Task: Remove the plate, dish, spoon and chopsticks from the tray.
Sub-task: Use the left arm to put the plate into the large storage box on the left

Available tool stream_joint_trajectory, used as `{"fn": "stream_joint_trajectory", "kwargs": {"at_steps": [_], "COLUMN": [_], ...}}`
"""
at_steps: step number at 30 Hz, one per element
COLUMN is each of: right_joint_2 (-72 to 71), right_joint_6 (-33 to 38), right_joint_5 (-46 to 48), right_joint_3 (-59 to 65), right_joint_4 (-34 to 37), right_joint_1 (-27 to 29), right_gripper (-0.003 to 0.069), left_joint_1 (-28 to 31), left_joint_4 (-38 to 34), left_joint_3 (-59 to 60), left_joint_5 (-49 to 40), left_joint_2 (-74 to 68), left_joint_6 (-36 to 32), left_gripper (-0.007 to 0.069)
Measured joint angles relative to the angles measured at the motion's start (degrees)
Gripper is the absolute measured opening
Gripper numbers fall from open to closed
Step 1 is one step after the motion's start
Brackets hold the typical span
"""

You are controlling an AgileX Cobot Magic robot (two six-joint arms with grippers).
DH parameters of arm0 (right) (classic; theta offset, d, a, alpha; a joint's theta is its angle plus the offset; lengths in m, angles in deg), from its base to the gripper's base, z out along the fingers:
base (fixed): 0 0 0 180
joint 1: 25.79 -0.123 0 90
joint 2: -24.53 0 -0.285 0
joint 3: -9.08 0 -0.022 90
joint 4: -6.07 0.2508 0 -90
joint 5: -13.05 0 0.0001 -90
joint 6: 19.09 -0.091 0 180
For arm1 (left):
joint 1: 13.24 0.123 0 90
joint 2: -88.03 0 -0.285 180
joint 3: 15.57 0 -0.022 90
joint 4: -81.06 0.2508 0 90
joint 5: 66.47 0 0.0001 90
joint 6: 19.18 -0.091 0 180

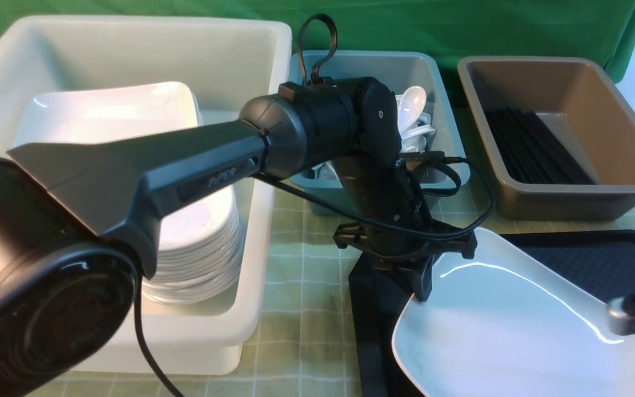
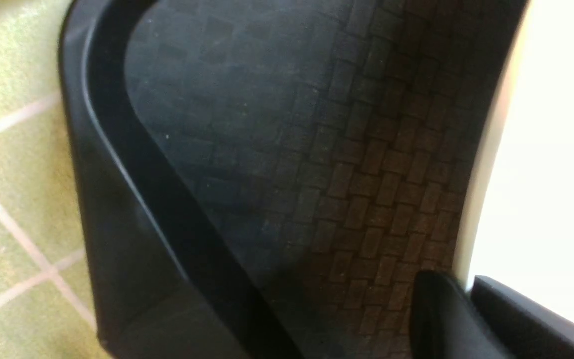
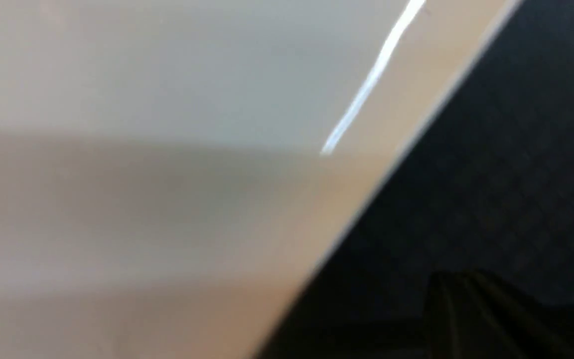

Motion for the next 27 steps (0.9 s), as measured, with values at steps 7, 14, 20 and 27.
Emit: {"fn": "stream_joint_trajectory", "kwargs": {"at_steps": [7,14,20,27], "right_joint_2": [8.31,10.32,10.32,10.32], "right_joint_6": [-1.40,-1.80,-1.86,-1.86], "right_joint_5": [-4.86,-7.48,-8.29,-8.15], "right_joint_3": [0.00,0.09,0.19,0.25], "right_joint_4": [-0.09,-1.10,-1.28,-2.44], "right_joint_1": [0.00,0.00,0.05,0.10], "right_gripper": [0.0000,0.0000,0.0000,0.0000], "left_joint_1": [0.00,0.06,0.11,0.82], "left_joint_4": [0.04,0.86,0.90,-3.22], "left_joint_3": [0.00,0.00,0.00,0.00], "left_joint_5": [-0.06,-0.06,-1.08,-1.68], "left_joint_2": [-1.42,-1.75,-1.80,-4.68], "left_joint_6": [0.93,0.86,-1.39,-4.66], "left_gripper": [0.0008,0.0008,0.0008,0.0060]}}
